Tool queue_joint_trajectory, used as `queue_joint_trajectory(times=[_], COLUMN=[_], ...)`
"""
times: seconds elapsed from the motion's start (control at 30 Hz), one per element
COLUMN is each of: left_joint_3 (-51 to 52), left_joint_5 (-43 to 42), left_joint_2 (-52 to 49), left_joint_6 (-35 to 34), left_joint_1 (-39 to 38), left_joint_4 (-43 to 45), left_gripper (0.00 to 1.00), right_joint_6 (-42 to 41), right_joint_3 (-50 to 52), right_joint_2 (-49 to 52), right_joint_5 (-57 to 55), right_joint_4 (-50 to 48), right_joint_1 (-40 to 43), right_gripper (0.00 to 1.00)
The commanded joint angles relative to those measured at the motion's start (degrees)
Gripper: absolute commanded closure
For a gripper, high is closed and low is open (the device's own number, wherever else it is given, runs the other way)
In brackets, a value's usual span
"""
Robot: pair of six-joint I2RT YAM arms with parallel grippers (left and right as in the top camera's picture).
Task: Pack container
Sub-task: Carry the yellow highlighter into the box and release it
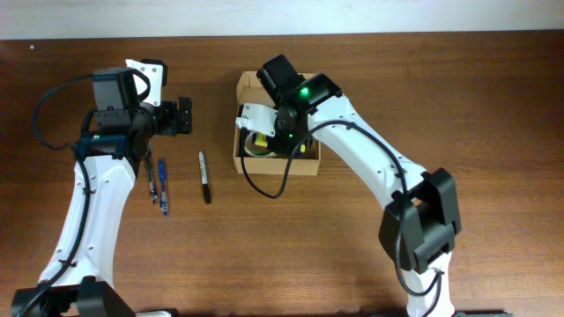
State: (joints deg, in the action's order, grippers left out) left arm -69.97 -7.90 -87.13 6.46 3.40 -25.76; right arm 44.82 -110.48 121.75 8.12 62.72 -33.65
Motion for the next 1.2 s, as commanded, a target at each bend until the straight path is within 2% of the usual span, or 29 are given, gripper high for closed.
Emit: queue_joint_trajectory(times=[0.0, 0.73, 0.77, 0.8, 0.87, 1.17], left_joint_3=[-0.8, -0.8, -0.8, -0.8, -0.8, -0.8], left_joint_5=[0.2, 0.2, 0.2, 0.2, 0.2, 0.2], left_joint_2=[-0.3, -0.3, -0.3, -0.3, -0.3, -0.3], left_joint_6=[0.9, 1.0, 1.0, 1.0, 0.9, 1.0], left_joint_1=[0.1, 0.1, 0.1, 0.1, 0.1, 0.1], left_joint_4=[0.0, 0.0, 0.0, 0.0, 0.0, 0.0], left_gripper=[0.01, 0.01, 0.01, 0.01, 0.01, 0.01], right_joint_6=[1.5, 1.4, 1.3, 1.0, -0.8, -3.2], right_joint_3=[-0.3, 4.3, 4.3, 4.3, 4.3, 4.3], right_joint_2=[1.4, 2.6, 2.6, 2.5, 2.5, 1.2], right_joint_5=[1.2, 4.3, 4.3, 4.3, 3.8, 1.4], right_joint_4=[-0.1, 0.0, -0.2, -0.5, -1.2, -2.4], right_joint_1=[-0.1, 0.0, 0.0, 0.0, 0.0, 0.0], right_gripper=[0.96, 0.96, 0.92, 0.79, 0.67, 0.53])
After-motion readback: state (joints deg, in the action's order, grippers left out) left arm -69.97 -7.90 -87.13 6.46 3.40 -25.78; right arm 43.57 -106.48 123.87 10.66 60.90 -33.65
